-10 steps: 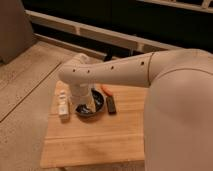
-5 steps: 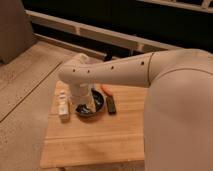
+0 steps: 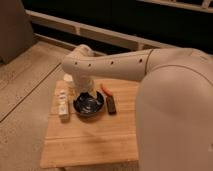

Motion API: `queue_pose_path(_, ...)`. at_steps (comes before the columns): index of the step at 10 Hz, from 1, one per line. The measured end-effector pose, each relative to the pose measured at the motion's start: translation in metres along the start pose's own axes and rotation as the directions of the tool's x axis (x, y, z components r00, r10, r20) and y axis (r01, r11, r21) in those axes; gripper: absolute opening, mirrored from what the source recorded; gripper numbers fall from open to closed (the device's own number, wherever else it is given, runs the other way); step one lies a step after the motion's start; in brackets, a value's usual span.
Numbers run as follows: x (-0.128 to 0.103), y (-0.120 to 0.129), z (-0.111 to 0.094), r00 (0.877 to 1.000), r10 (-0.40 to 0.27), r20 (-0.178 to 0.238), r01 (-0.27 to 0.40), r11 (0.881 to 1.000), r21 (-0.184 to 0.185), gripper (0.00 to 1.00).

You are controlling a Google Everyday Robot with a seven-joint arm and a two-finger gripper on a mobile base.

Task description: Place the pepper on the white sponge

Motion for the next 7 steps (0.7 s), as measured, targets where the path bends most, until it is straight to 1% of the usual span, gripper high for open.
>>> queue_pose_path(1, -0.024, -0.007, -0.006, 0.998, -0.012, 0.055, 0.013, 1.000, -0.012, 0.65)
queue_pose_path(2, -0.039, -0.014, -0.012, 0.996, -0.019, 0.090, 0.021, 1.000, -0.023, 0.65)
queue_pose_path(3, -0.057, -0.030, -0.022, 0.991, -0.017, 0.133, 0.022, 0.999, -0.036, 0.65)
queue_pose_path(4, -0.062, -0.039, -0.024, 0.989, -0.014, 0.146, 0.019, 0.999, -0.032, 0.65)
queue_pose_path(6, -0.061, -0.032, -0.024, 0.990, -0.020, 0.142, 0.026, 0.999, -0.040, 0.65)
queue_pose_path(7, -0.060, -0.032, -0.024, 0.990, -0.023, 0.142, 0.028, 0.999, -0.036, 0.65)
